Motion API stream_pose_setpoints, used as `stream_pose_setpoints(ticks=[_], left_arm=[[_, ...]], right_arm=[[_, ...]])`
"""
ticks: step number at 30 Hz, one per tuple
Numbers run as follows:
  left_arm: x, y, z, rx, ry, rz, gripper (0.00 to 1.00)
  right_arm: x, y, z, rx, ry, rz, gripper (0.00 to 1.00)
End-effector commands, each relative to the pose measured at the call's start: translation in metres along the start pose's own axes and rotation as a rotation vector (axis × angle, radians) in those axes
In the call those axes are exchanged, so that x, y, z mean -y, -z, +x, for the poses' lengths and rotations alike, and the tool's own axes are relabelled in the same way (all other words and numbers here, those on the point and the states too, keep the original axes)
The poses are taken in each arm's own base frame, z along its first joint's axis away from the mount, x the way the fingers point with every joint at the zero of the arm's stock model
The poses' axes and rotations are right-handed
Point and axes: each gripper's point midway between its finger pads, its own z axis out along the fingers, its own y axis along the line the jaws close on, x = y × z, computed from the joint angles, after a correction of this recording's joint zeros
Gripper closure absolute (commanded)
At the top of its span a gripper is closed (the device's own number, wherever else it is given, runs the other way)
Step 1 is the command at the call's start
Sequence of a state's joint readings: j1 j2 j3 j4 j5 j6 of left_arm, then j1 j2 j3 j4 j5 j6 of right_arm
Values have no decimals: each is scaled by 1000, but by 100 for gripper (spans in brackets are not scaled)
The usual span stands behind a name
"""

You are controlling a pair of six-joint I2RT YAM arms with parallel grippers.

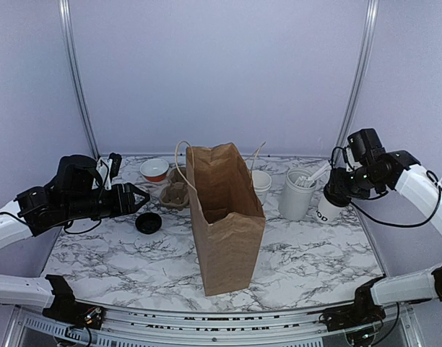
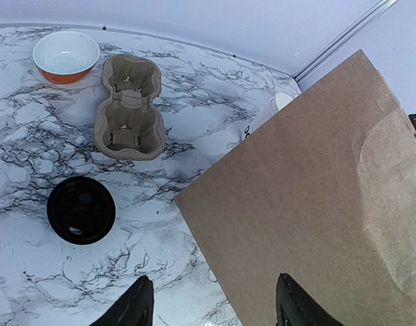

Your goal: Pack the takeout coffee

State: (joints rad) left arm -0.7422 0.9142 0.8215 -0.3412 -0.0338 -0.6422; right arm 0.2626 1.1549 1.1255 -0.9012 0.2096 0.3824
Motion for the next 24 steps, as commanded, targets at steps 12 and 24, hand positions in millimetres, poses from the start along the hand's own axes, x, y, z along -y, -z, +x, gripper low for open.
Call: stream_pose_setpoints(ticks=[12,24], left_arm=[[15,-6,-8,1,-6,54,38],[16,-9,-7,-8,11,65,38]], right_arm=[[-46,103,-39,113,-25,-299,33],[-96,155,-120,263,46,-494,34]])
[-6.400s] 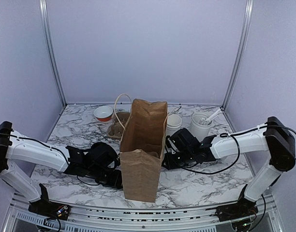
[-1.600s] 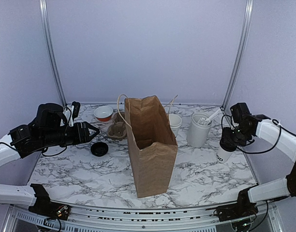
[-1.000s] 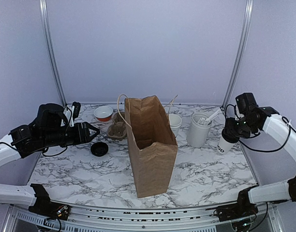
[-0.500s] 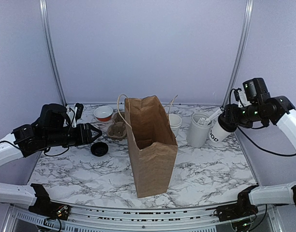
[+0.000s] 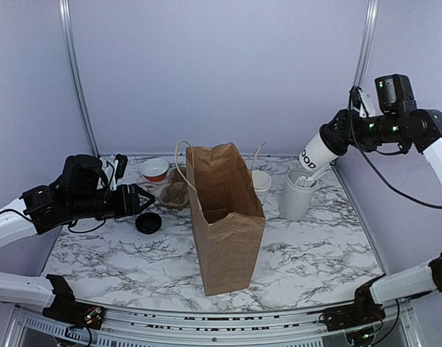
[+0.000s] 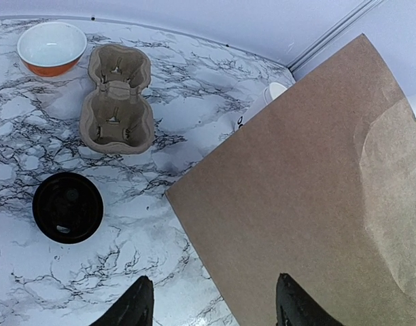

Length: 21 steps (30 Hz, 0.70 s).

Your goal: Pack the takeout coffee

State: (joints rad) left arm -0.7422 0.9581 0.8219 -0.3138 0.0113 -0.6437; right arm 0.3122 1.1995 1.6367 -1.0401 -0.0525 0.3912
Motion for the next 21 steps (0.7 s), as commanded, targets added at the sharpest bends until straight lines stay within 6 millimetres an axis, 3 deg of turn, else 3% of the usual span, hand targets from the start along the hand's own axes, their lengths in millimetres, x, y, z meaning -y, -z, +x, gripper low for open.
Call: stream_pose_setpoints(ticks=[1,9,21], left_arm=[[11,1,-12,30,9,39,38],[9,-5,-5,4,18,45,38],[5,-24,23,-98,25,66,38]], right_arm=[[-38,14,-44,87,56,-129,34],[-100,11,-77,121,146,-215,32],[-188,17,-74,146,213,-376,32]])
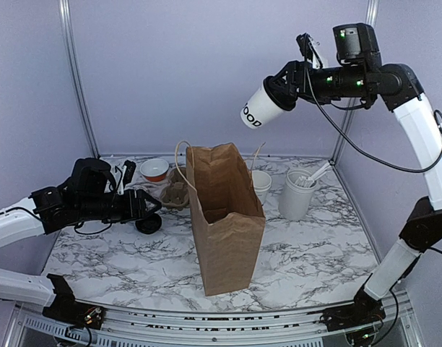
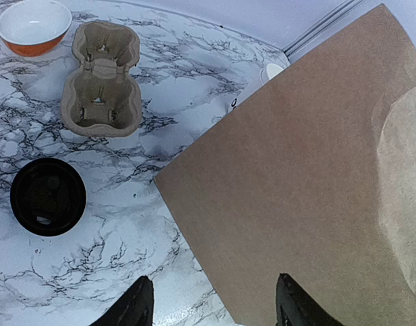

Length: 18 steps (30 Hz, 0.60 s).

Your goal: Pack the takeout coffee

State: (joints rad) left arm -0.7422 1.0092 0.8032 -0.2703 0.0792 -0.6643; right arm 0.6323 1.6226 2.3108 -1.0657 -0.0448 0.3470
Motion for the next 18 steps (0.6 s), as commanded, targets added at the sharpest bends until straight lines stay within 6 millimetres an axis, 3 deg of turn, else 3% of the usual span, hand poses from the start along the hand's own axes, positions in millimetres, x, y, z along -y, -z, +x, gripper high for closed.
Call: stream_pose_setpoints(ticks=[1,10,13,18], left_arm=[[1,-11,12,-52,4,35,38],[-2,-30,45,-175,7,63,39],[-6,-36,61,-215,5,55,39],[-6,-43,77,-251,5,59,39]], right_arm=[[-29,8,-10,50,16,-49,32],[-70,6,3,40,35,-120,32],[-89,4,16,13,47,-151,32],[-99,0,36,-35,56,-149,32]])
